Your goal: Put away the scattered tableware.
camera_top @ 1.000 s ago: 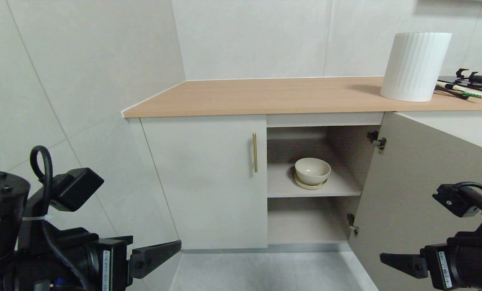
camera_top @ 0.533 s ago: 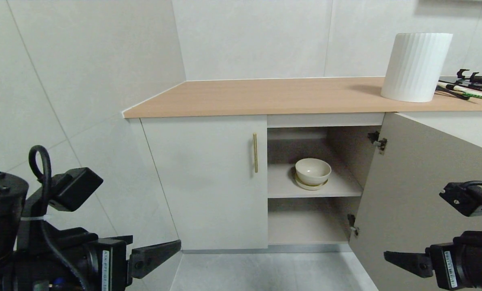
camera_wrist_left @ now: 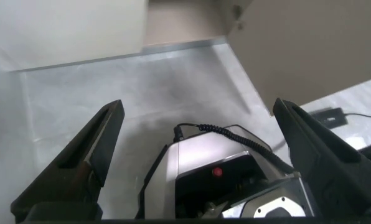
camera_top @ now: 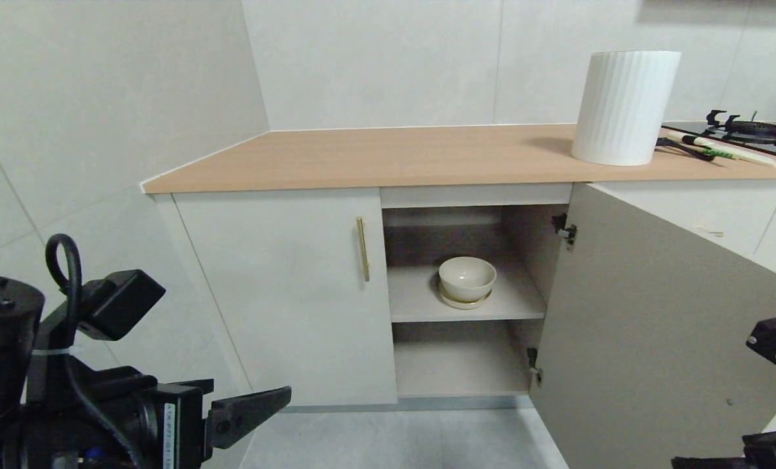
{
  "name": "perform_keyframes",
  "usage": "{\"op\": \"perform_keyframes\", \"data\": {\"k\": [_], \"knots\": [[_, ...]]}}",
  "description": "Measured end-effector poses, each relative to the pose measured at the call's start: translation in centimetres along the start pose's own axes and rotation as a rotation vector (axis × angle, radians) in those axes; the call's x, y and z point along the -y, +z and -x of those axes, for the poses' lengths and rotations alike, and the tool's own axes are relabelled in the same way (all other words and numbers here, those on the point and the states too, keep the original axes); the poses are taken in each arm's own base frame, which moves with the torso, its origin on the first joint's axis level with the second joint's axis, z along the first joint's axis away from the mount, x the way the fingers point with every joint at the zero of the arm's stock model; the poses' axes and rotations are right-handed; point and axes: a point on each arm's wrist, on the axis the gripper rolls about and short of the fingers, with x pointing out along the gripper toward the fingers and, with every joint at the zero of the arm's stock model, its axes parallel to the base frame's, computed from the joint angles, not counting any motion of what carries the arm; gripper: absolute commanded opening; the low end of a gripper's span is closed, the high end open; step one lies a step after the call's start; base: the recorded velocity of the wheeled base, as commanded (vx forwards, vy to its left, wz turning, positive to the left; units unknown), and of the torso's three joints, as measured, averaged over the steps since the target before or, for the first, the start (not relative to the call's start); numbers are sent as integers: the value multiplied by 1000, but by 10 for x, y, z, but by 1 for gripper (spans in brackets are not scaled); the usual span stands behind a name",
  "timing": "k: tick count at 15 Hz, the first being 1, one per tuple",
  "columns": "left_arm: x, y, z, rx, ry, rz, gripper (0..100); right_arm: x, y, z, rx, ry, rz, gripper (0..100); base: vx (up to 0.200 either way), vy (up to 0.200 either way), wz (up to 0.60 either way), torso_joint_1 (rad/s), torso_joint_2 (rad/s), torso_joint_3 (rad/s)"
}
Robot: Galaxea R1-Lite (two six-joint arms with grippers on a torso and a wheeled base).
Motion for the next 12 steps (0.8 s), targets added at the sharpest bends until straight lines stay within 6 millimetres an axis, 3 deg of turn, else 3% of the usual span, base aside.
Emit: {"op": "perform_keyframes", "data": {"k": [4,8,12], "knots": [[0,0,0,0,-2,0,100,4,-3,23,-35,-41,20,100,0,-200,0,1,4,7],[0,0,0,0,-3,0,100,12,-7,52,-44,-143,9,100,0,0,0,0,0,0],[0,0,0,-1,-4,0,100,25,2,54,2,-298,-76,100,0,0,0,0,0,0]]}}
